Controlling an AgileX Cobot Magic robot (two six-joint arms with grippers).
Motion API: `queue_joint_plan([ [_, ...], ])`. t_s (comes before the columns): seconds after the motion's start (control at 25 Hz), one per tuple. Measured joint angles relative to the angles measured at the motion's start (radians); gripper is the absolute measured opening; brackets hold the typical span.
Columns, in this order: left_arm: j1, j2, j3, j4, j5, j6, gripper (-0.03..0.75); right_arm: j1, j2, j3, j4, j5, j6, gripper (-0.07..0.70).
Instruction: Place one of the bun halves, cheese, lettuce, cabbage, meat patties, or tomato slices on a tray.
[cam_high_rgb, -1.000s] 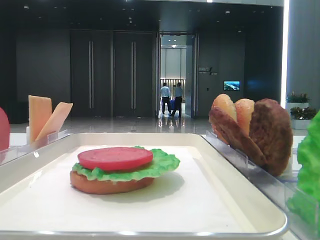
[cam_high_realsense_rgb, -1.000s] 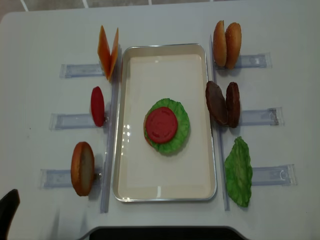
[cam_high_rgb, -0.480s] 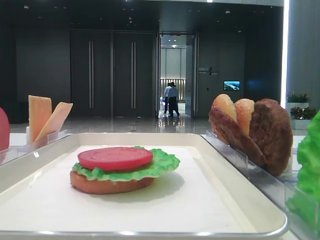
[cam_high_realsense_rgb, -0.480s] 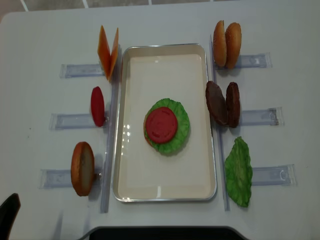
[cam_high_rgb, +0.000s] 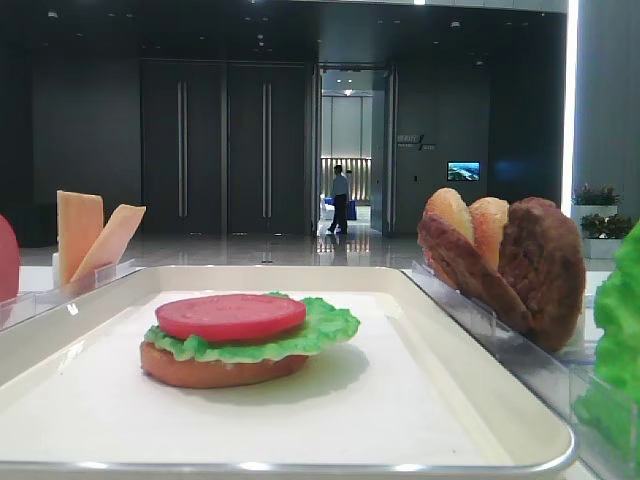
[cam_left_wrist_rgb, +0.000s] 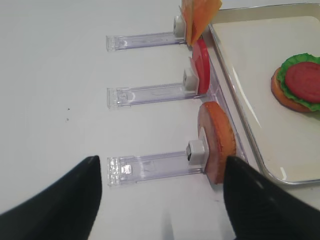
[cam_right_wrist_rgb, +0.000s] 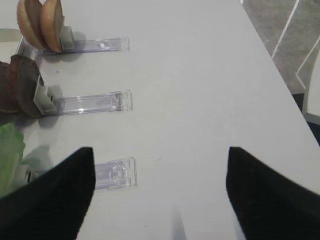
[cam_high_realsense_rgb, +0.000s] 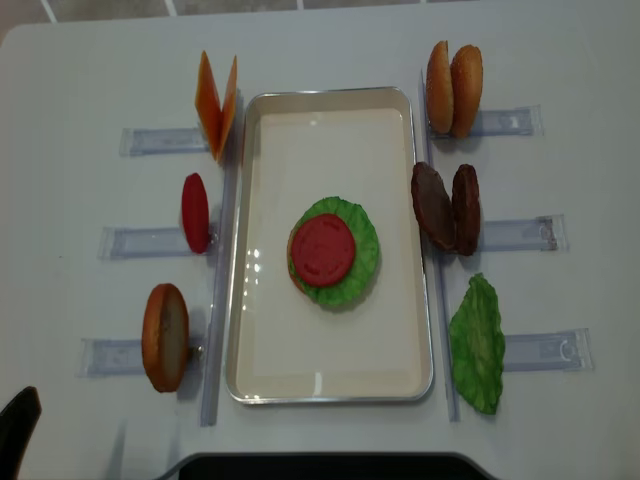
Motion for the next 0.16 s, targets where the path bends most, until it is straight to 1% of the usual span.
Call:
queue_joint_plan([
  [0.16,0.0,0.0,0.0,0.0,0.0,0.0,0.576,0.0,0.0,0.0,0.0,0.0,0.0,0.518],
])
